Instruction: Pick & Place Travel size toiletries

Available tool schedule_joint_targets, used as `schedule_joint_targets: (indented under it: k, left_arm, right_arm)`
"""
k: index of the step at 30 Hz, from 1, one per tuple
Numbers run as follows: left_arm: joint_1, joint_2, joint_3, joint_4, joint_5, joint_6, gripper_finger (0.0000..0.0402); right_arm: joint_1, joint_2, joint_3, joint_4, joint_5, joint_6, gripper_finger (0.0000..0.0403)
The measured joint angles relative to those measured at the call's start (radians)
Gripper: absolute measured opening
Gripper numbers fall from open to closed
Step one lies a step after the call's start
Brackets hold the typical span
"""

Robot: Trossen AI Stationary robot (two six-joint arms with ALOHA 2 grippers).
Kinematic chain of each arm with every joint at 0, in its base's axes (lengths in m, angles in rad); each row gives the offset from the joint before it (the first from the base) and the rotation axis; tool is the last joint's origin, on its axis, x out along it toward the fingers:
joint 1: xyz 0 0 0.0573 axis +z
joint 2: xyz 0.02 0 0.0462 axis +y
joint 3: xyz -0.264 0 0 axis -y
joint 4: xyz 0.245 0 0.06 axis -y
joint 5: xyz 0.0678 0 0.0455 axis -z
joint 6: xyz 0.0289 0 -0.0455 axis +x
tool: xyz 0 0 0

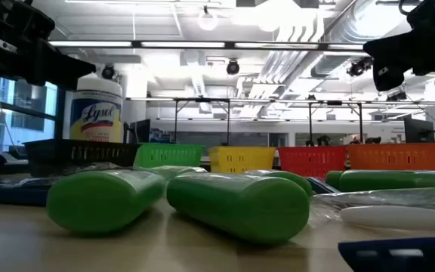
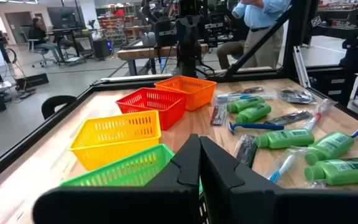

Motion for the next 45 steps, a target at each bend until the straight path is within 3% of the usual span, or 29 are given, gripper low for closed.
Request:
schedule_joint_targets:
  k: [29, 35, 45]
  left_arm:
    - [0.000, 0.000, 0.000, 0.000, 0.000, 0.000, 0.0000]
    - [0.000, 0.000, 0.000, 0.000, 0.000, -0.003, 0.0000]
    - [0.000, 0.000, 0.000, 0.000, 0.000, -0.003, 0.0000]
  right_arm:
    - [0.000, 0.000, 0.000, 0.007, -0.001, 0.010, 0.0003]
    - [0.000, -0.001, 0.000, 0.031, -0.093, 0.013, 0.0003]
    - [0.000, -0.001, 0.000, 0.015, -0.065, 0.010, 0.0003]
